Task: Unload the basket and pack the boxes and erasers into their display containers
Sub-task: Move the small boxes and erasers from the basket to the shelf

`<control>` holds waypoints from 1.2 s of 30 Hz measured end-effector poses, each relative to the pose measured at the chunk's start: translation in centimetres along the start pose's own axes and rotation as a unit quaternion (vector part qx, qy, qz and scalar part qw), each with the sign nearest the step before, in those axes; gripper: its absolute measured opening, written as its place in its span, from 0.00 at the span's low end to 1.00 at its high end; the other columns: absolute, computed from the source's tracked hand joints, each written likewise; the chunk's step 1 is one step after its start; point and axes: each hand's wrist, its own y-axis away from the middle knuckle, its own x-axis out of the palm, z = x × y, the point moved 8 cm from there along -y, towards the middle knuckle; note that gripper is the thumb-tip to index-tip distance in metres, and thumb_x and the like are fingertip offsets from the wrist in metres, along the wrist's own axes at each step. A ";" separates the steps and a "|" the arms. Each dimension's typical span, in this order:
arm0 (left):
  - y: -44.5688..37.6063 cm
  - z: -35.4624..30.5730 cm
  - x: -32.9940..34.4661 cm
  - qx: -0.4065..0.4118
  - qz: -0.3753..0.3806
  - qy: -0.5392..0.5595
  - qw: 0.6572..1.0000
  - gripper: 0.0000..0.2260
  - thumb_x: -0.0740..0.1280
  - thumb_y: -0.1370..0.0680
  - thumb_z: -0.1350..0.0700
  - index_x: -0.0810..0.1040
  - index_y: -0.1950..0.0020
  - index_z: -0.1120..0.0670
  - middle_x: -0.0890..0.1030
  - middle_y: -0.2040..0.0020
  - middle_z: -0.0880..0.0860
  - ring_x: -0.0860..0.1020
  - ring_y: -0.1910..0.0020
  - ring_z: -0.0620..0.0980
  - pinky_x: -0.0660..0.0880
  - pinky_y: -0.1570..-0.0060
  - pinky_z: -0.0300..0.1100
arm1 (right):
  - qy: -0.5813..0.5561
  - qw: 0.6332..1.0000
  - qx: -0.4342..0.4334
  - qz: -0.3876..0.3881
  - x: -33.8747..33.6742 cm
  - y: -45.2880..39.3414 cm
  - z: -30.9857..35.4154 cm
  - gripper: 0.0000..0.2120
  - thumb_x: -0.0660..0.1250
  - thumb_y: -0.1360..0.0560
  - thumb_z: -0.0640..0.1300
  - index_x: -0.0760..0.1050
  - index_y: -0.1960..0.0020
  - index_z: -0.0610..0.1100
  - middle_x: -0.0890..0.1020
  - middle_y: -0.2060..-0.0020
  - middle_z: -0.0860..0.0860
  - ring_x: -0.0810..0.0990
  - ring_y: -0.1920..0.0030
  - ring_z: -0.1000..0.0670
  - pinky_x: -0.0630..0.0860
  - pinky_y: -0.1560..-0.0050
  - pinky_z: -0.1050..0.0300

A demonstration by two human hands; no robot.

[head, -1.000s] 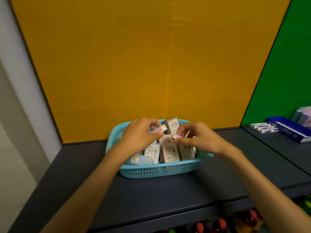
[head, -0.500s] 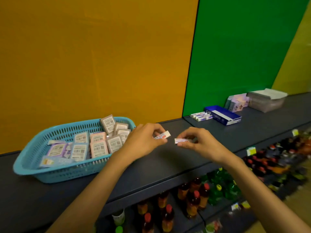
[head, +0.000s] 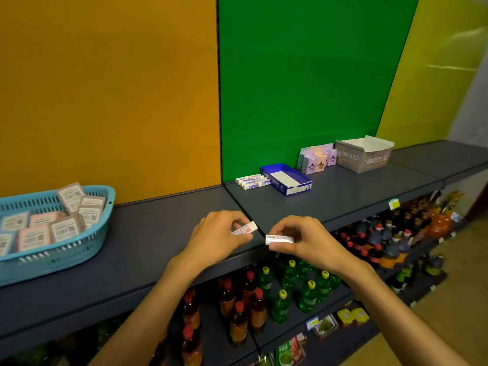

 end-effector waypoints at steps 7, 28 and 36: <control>-5.4 -1.7 2.5 -0.003 0.003 0.007 1.000 0.09 0.74 0.26 0.45 0.81 0.47 0.40 0.82 0.54 0.39 0.77 0.58 0.39 0.76 0.56 0.43 | 0.016 1.000 -0.006 -0.001 -3.1 -3.4 -4.2 0.07 0.78 0.31 0.49 0.83 0.55 0.54 0.84 0.57 0.56 0.82 0.56 0.53 0.80 0.53 0.49; -23.1 6.1 7.0 -0.142 -0.025 -0.081 0.986 0.10 0.75 0.28 0.48 0.80 0.49 0.45 0.83 0.51 0.44 0.80 0.49 0.47 0.76 0.50 0.45 | 0.283 0.948 -0.129 0.061 -3.4 -26.1 -14.8 0.10 0.73 0.27 0.55 0.81 0.48 0.54 0.83 0.53 0.55 0.75 0.49 0.52 0.66 0.54 0.56; -25.2 6.6 8.5 -0.154 -0.068 -0.201 0.965 0.12 0.72 0.23 0.48 0.77 0.42 0.47 0.81 0.46 0.50 0.77 0.43 0.53 0.70 0.53 0.44 | 0.361 0.915 -0.157 0.090 -0.7 -29.8 -17.0 0.09 0.70 0.25 0.52 0.78 0.46 0.53 0.82 0.48 0.54 0.71 0.43 0.47 0.63 0.46 0.51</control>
